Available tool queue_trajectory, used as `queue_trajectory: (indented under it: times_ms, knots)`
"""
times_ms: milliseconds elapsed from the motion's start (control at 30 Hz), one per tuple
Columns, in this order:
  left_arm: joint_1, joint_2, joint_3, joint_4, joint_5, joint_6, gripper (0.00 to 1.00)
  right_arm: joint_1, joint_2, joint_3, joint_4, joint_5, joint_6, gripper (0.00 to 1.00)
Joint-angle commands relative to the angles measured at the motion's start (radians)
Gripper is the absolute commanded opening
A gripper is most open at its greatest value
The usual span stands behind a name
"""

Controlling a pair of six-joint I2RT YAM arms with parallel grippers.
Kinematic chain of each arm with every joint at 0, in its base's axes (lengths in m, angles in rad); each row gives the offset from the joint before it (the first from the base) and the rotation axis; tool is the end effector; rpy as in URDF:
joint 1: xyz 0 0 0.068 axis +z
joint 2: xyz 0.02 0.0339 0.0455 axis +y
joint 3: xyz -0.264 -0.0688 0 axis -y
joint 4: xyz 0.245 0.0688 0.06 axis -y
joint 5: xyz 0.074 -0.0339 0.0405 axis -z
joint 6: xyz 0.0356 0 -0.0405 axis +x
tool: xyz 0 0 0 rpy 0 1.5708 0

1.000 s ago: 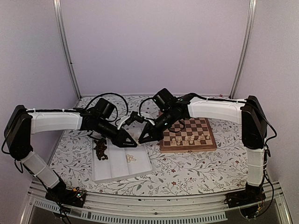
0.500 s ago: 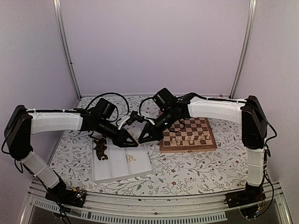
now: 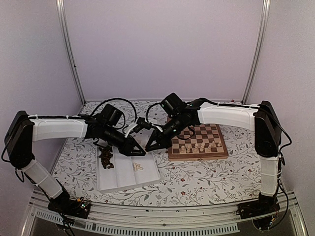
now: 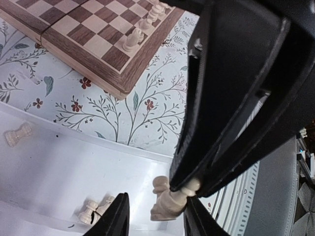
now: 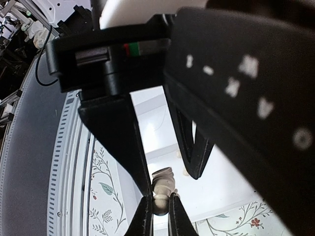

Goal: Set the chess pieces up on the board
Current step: Pick up the chess piece from the storage box.

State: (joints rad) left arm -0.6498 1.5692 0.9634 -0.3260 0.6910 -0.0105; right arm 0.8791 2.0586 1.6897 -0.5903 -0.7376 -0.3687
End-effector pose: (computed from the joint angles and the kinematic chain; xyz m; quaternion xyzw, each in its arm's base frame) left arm 0.2376 -0.2090 0.2059 0.3817 0.8146 -0.4000 0.1753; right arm 0.2695 0.3630 0.2322 -0.6077 0.6585 0.4035 0.1849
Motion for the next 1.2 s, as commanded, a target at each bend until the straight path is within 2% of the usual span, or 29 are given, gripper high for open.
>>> queue_trajectory:
  times_ms: [0, 200, 400, 767, 1000, 1167]
  knots:
    - [-0.03, -0.005, -0.006, -0.009, -0.028, 0.053, 0.42, 0.003, -0.029, 0.022, 0.007, 0.005, 0.016, 0.01]
    - [-0.031, -0.015, -0.008, -0.008, -0.033, 0.055, 0.41, 0.003, -0.028, 0.021, 0.006, 0.006, 0.016, 0.01]
    - [-0.031, -0.007, -0.006, -0.019, -0.034, 0.06, 0.3, 0.004, -0.032, 0.021, 0.006, 0.015, 0.016, 0.01]
    - [-0.033, 0.001, -0.005, -0.037, -0.032, 0.07, 0.15, -0.031, -0.071, -0.003, 0.005, 0.032, 0.013, 0.01]
    - [-0.032, 0.008, 0.0, -0.039, -0.035, 0.071, 0.1, -0.092, -0.144, -0.09, -0.007, 0.069, -0.013, 0.01]
    - [-0.031, 0.013, 0.007, -0.047, -0.068, 0.064, 0.1, -0.21, -0.217, -0.141, -0.146, 0.19, -0.128, 0.01]
